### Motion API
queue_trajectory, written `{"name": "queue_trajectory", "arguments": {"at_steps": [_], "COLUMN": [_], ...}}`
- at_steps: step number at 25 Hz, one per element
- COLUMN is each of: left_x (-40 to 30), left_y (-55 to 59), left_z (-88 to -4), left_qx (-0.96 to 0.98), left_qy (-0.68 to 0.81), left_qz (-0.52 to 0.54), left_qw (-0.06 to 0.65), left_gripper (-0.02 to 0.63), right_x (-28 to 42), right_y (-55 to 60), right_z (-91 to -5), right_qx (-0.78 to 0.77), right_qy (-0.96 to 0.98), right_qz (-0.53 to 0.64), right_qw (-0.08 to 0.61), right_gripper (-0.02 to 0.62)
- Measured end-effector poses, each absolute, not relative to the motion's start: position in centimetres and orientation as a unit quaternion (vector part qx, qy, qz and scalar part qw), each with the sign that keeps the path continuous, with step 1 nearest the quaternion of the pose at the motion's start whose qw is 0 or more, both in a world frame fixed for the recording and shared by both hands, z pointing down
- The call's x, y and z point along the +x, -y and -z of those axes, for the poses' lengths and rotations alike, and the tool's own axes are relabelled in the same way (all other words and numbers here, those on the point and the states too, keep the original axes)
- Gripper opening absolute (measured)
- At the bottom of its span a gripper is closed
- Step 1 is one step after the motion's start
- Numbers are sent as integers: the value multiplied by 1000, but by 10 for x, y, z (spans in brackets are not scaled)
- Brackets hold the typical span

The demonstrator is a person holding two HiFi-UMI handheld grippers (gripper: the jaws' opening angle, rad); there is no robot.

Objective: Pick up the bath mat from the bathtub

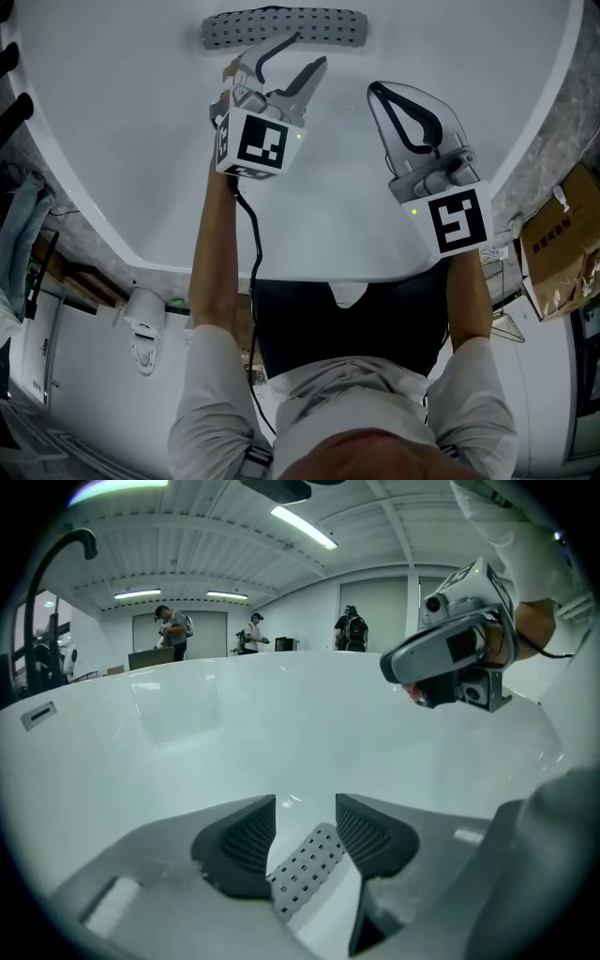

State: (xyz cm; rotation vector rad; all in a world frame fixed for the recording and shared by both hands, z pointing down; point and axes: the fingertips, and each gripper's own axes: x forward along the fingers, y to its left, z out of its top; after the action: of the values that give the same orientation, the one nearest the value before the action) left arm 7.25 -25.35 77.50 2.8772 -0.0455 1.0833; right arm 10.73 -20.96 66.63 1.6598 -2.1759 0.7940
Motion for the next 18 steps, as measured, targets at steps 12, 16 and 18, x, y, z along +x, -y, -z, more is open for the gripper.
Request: {"name": "queue_trajectory", "arguments": {"at_steps": [12, 16, 18], "left_x": [58, 57, 54], "left_y": [256, 254, 253], "left_z": [-863, -882, -894], "left_qx": [908, 902, 898], "left_qy": [-2, -14, -24], "left_qz": [-417, -431, -440], "left_qw": [25, 13, 5], "left_gripper": [266, 291, 299], "right_x": [104, 98, 95], "right_y": [200, 195, 193], "right_z": [-697, -707, -714], "right_qx": [579, 577, 576], "right_qy": [745, 742, 741], "right_qz": [-298, -310, -315], "right_qw": [142, 141, 141], "right_gripper": [3, 3, 3]}}
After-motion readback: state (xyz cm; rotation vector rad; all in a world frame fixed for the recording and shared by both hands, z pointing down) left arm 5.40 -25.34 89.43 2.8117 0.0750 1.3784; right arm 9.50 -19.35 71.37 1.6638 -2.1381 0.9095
